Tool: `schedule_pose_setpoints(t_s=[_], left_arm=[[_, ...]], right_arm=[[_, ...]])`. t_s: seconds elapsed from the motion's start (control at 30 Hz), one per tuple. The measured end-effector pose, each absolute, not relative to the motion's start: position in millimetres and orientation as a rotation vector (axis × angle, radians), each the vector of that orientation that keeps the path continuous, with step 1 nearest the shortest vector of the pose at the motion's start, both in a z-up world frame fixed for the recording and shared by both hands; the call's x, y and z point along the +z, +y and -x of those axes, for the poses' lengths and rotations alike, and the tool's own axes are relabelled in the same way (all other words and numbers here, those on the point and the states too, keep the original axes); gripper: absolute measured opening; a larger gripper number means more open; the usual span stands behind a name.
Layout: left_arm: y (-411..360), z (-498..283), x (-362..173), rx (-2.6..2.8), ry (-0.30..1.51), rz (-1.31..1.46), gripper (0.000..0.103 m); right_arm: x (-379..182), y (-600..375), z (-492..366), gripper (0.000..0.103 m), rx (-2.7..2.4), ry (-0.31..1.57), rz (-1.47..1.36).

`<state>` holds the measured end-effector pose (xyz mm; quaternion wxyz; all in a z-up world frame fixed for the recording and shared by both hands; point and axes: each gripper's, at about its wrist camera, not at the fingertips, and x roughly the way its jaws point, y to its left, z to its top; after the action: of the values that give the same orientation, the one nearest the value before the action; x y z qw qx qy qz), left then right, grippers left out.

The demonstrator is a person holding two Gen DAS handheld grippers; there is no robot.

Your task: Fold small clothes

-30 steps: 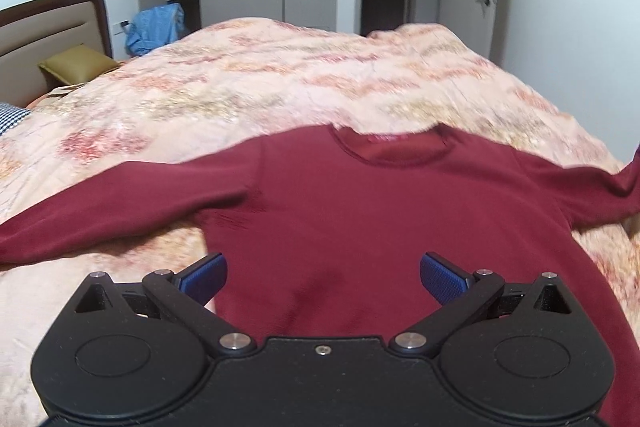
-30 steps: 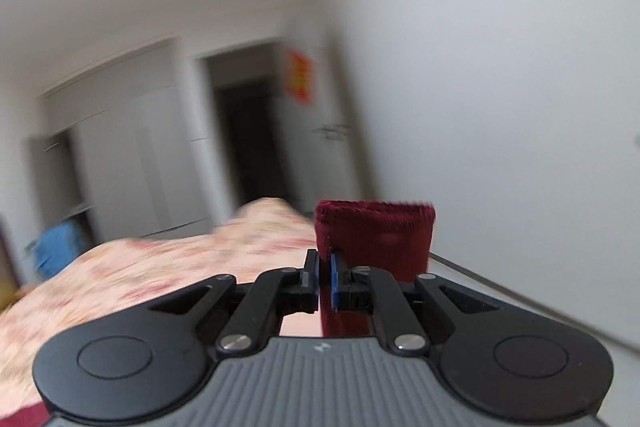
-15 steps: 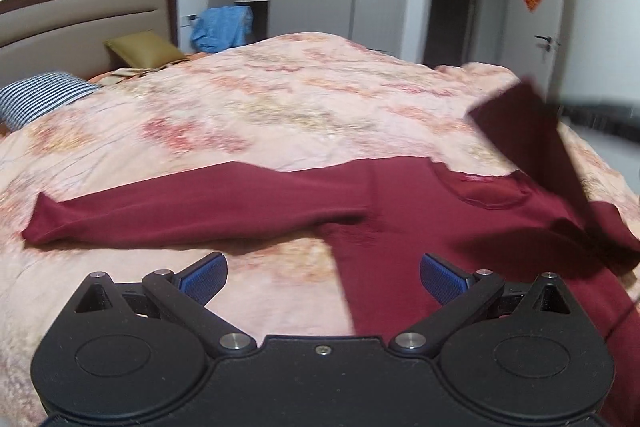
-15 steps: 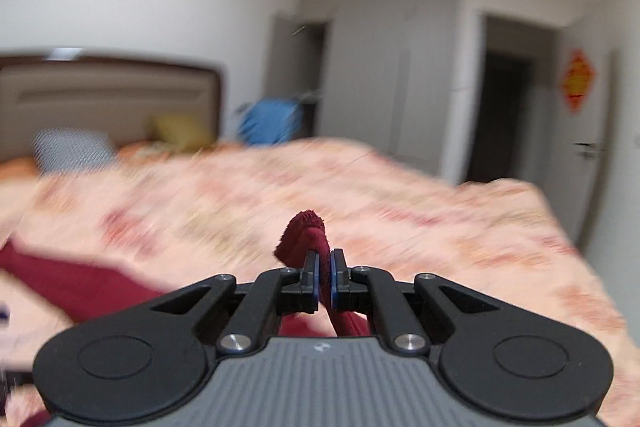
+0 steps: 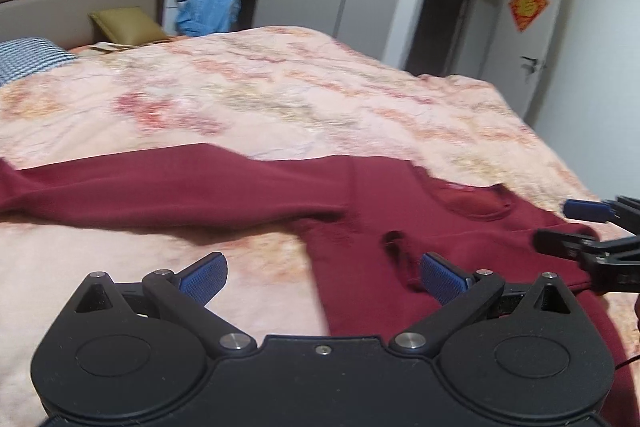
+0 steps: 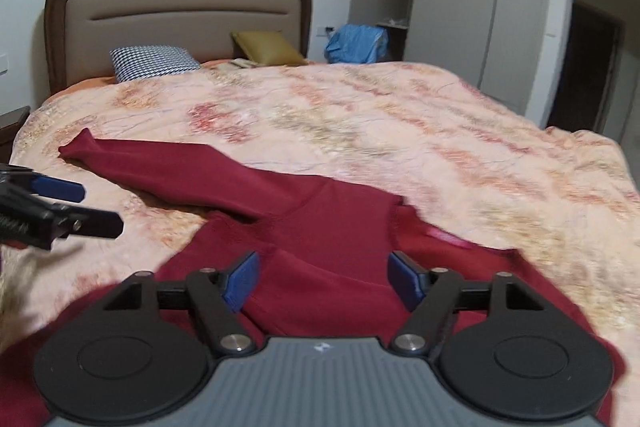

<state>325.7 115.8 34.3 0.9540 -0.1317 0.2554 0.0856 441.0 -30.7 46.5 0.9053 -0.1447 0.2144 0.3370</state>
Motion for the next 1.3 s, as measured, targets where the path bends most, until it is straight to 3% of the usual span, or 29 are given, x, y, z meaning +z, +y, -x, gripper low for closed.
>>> schedule_pose_setpoints(t_s=[0.07, 0.3, 0.43, 0.57, 0.67, 0.7, 0.73, 0.87, 0.97, 1.07, 1.27, 1.3], left_arm=[[103.4, -338.9, 31.4, 0.13, 0.51, 0.264, 0.102], [71.8, -400.0, 6.5, 0.13, 0.549, 0.198, 0.102], [68.9, -418.9, 0.0, 0.143, 0.558, 0.201, 0.102], [70.5, -426.5, -2.3, 0.135, 0.567, 0.219, 0.095], [71.0, -428.9, -3.3, 0.116, 0.567, 0.24, 0.093], [70.0, -430.1, -3.5, 0.111, 0.568, 0.237, 0.092], [68.7, -431.7, -4.0, 0.108, 0.569, 0.229, 0.092], [60.8, -443.1, -9.8, 0.108, 0.587, 0.175, 0.09], [55.6, -454.1, -15.5, 0.107, 0.608, 0.144, 0.09], [51.4, -465.5, -22.1, 0.111, 0.63, 0.121, 0.09], [47.9, -471.7, -32.4, 0.121, 0.65, 0.089, 0.092], [48.0, -471.8, -32.9, 0.122, 0.65, 0.09, 0.093]], right_arm=[[49.7, -60.4, -440.8, 0.087, 0.656, 0.436, 0.264], [40.2, -180.8, -470.4, 0.087, 0.362, 0.508, 0.047], [25.6, -248.5, -503.2, 0.071, 0.235, 0.596, -0.262], [3.9, -284.6, -536.9, 0.062, 0.214, 0.64, -0.475], [-7.1, -291.4, -555.5, 0.034, 0.243, 0.652, -0.571], [-7.4, -290.7, -560.0, 0.018, 0.251, 0.655, -0.574], [-6.1, -290.1, -562.2, 0.012, 0.254, 0.65, -0.562], [23.0, -288.0, -561.3, 0.009, 0.302, 0.569, -0.435], [54.4, -283.8, -554.1, 0.008, 0.306, 0.478, -0.177], [68.6, -286.6, -559.4, 0.008, 0.329, 0.486, -0.048], [28.2, -296.7, -574.2, 0.011, 0.267, 0.632, -0.056], [20.6, -299.6, -571.2, 0.02, 0.26, 0.635, -0.088]])
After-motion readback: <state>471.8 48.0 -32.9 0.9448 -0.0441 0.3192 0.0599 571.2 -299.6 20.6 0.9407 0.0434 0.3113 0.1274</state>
